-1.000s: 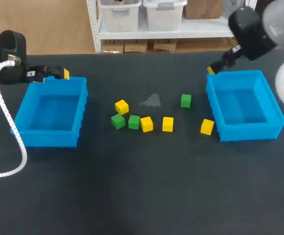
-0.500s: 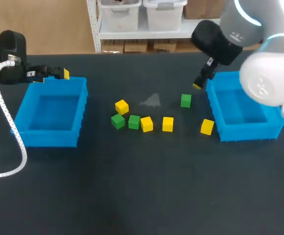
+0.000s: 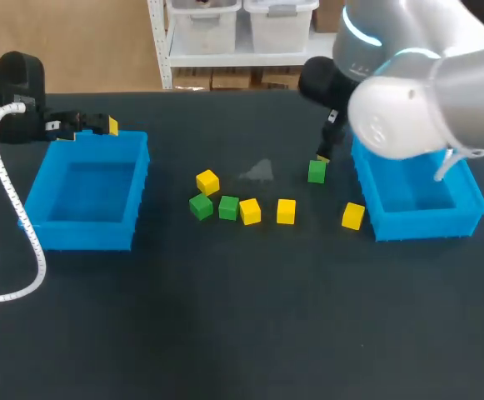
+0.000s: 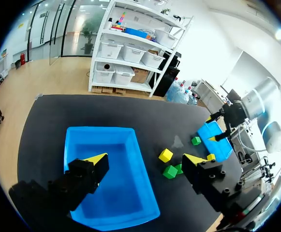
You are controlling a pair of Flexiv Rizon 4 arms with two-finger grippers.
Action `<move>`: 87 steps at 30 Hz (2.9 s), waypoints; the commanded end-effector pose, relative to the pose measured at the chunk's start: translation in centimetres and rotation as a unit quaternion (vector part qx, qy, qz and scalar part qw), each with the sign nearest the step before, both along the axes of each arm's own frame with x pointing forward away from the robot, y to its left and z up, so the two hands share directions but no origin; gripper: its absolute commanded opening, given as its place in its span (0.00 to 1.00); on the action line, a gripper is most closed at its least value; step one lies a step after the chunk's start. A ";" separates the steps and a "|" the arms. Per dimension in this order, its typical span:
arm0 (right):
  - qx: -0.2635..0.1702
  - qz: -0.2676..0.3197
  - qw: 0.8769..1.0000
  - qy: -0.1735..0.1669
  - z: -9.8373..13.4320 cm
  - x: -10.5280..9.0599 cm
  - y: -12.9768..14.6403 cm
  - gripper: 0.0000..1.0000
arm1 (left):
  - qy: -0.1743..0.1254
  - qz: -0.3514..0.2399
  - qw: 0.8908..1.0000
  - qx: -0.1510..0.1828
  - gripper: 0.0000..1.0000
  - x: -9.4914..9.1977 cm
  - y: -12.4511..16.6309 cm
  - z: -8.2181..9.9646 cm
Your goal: Put the green cubes in the right bin and the yellow cubes in the left bin.
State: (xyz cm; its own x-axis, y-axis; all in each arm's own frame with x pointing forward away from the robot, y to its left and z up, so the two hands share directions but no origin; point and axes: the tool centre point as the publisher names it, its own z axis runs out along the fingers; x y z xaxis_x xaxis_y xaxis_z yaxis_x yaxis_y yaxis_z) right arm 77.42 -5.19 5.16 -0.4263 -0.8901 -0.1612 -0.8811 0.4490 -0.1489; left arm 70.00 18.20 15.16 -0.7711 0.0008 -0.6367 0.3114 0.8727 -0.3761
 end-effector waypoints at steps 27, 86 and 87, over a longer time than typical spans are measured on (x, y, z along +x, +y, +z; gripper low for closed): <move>-0.047 0.004 0.998 0.042 -6.3 -2.0 1.2 0.00 | -0.003 -0.003 1.000 -0.005 1.00 0.0 0.2 -0.1; 0.077 -0.261 0.958 -0.088 6.1 -1.4 -10.4 1.00 | -0.003 -0.003 1.000 -0.005 1.00 0.0 0.2 -0.1; 0.077 -0.253 0.960 -0.092 6.7 -1.3 -9.7 1.00 | -0.003 -0.003 1.000 -0.005 1.00 0.0 0.2 -0.1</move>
